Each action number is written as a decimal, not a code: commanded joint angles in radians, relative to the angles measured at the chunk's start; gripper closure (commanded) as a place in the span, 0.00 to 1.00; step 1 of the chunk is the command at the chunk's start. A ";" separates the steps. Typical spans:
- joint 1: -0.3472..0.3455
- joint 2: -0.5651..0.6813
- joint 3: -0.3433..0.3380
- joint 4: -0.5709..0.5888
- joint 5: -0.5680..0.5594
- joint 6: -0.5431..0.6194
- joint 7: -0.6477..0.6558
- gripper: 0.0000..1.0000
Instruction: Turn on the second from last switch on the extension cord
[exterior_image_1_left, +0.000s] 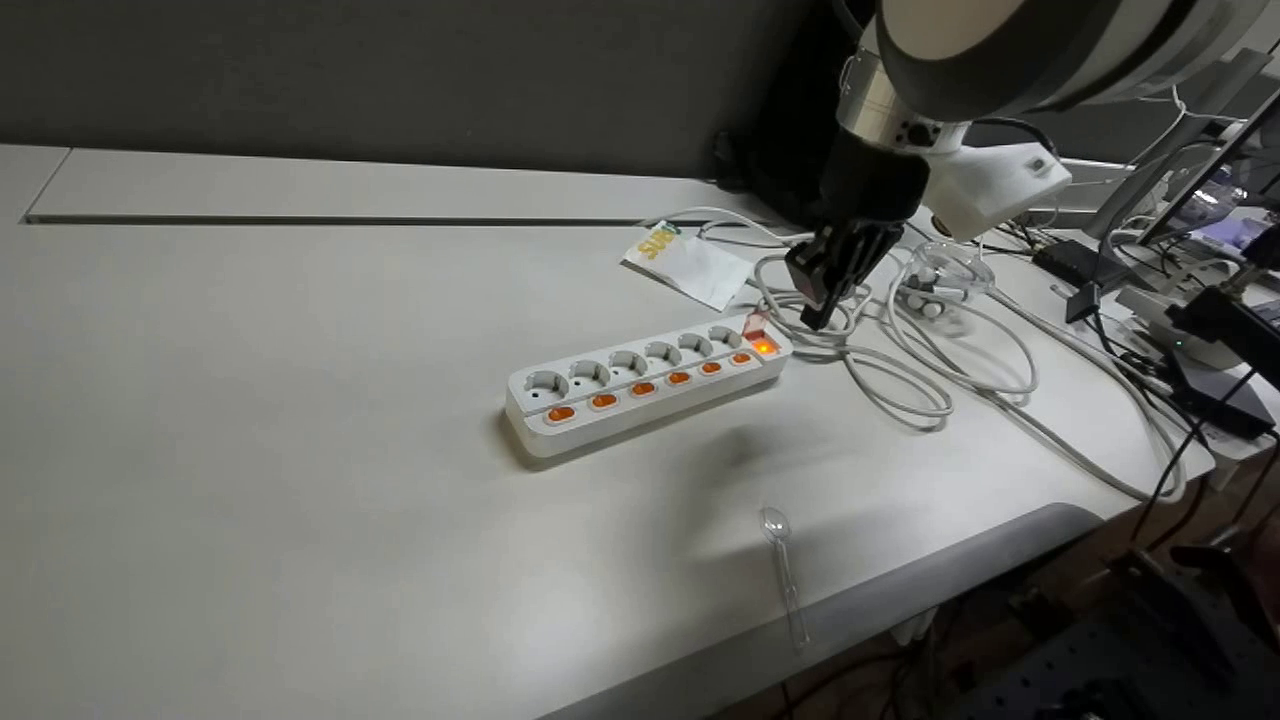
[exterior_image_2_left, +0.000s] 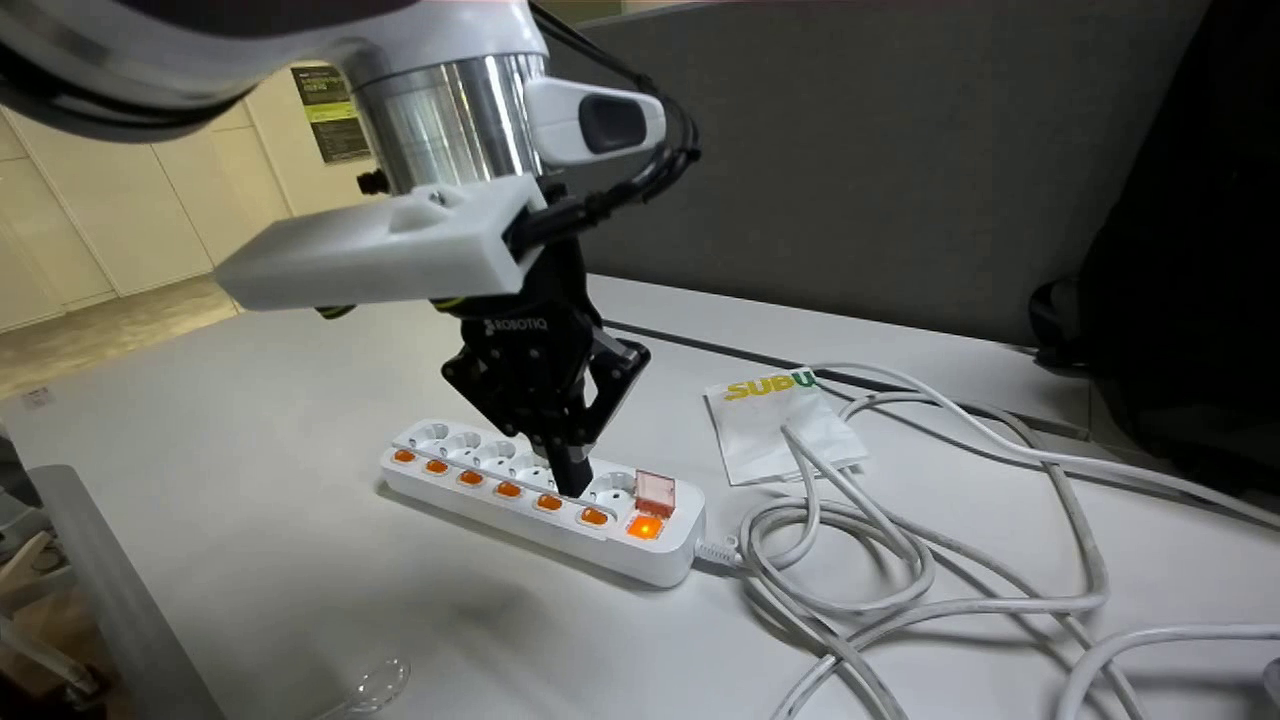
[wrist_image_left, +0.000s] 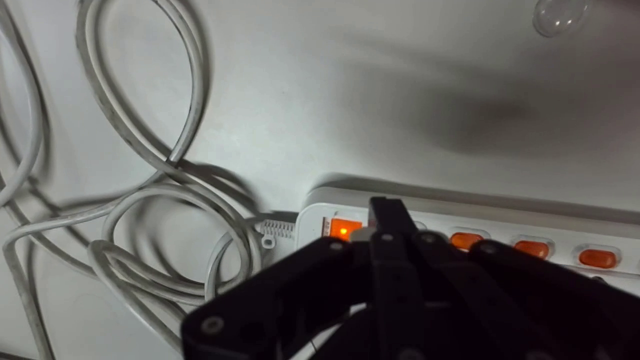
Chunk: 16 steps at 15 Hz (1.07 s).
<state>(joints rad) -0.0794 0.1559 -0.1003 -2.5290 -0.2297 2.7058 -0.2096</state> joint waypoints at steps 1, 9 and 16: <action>0.019 0.092 0.004 0.047 -0.004 0.061 0.078 1.00; 0.053 0.221 0.023 0.111 0.052 0.126 0.112 1.00; 0.055 0.265 0.022 0.139 0.090 0.126 0.115 1.00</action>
<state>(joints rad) -0.0268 0.3947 -0.0760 -2.4147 -0.1501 2.8300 -0.1341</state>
